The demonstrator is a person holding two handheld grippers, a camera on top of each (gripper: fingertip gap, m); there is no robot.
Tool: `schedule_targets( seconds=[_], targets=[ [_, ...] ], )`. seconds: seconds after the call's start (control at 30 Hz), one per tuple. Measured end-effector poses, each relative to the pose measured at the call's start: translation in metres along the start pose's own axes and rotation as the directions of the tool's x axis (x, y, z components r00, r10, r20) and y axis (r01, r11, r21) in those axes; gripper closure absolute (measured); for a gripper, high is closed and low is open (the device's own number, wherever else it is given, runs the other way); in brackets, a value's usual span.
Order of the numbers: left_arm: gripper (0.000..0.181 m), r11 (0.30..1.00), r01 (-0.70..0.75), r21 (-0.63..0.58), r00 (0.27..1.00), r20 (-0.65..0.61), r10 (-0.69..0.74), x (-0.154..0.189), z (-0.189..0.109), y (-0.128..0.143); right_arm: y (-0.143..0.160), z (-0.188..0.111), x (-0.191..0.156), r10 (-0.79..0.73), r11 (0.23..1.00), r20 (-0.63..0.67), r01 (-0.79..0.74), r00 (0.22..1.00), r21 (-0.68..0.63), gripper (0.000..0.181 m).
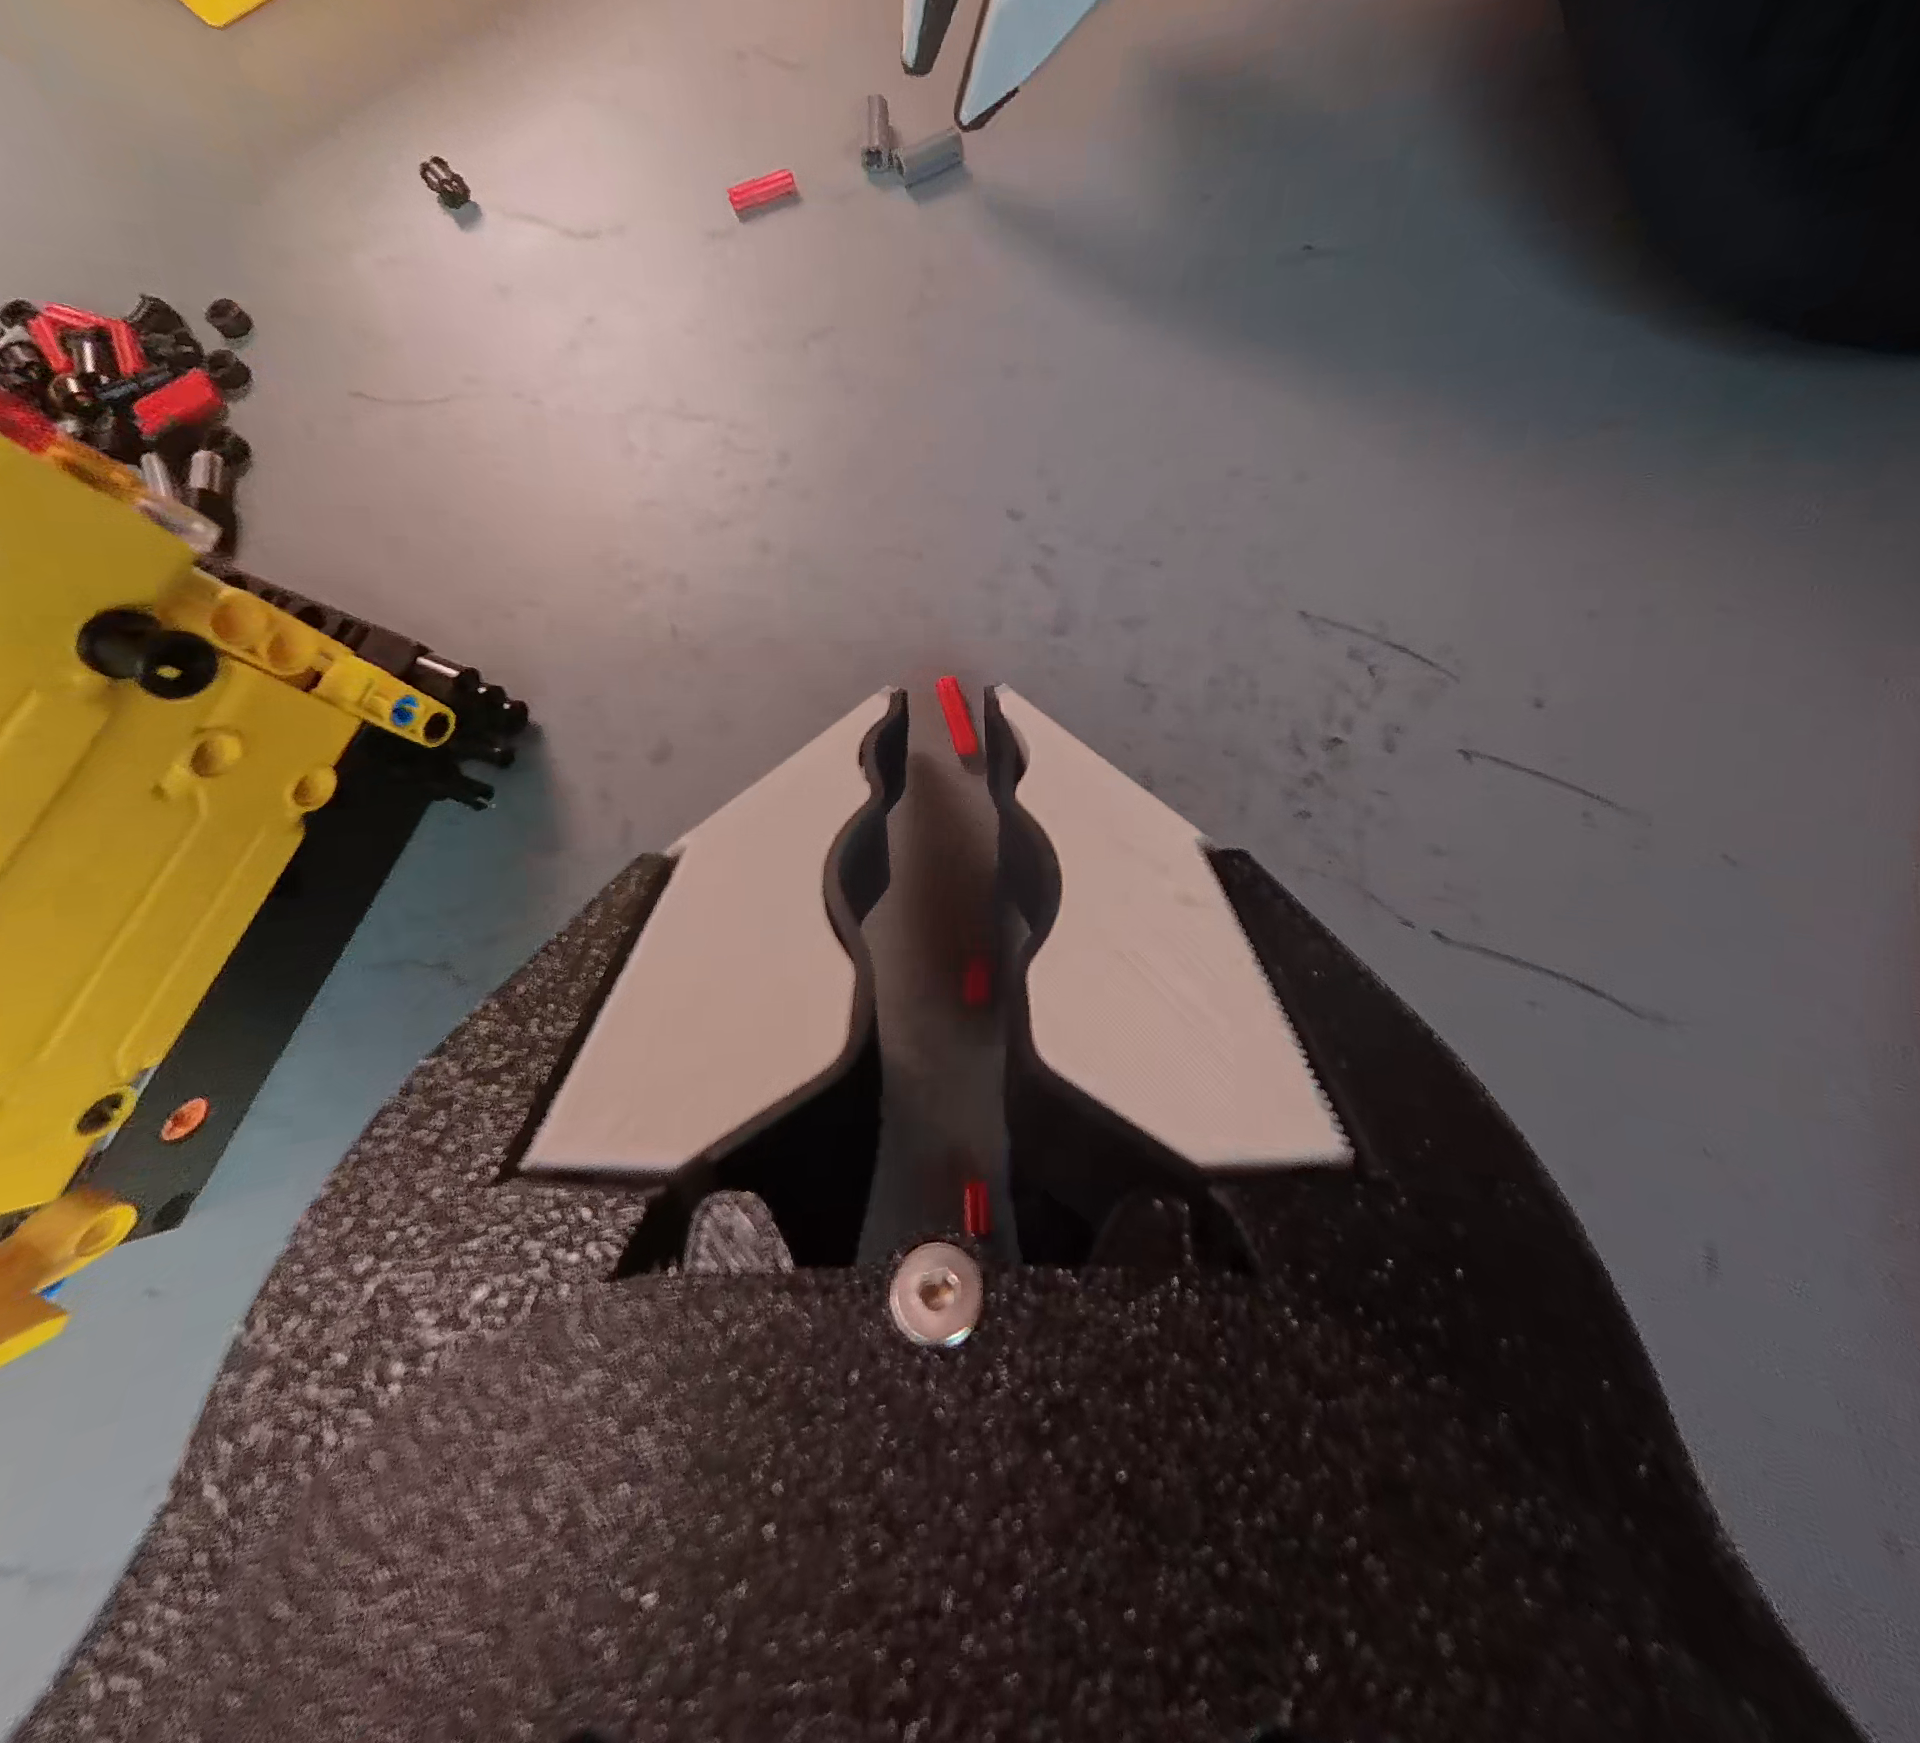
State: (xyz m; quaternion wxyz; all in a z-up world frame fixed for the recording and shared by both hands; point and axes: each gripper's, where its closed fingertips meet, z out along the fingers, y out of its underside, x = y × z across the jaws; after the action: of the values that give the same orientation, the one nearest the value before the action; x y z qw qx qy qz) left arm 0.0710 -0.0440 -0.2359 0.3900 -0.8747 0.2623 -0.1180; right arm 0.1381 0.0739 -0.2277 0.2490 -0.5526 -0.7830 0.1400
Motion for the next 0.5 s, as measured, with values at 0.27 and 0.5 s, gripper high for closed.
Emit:
schedule_targets(
  seconds=[0.27,0.5],
  targets=[
    [0.177,0.998,-0.026,-0.051,1.000,-0.017,0.025,0.002,0.005,0.005,0.000,0.015,-0.006,0.048,0.999,0.086,-0.050,0.995,0.020,0.175],
    [0.179,0.994,-0.095,-0.045,0.991,-0.102,0.090,0.001,0.005,0.006,-0.059,0.019,-0.070,-0.251,0.956,0.248,0.199,0.936,0.217,0.175]
  ],
)
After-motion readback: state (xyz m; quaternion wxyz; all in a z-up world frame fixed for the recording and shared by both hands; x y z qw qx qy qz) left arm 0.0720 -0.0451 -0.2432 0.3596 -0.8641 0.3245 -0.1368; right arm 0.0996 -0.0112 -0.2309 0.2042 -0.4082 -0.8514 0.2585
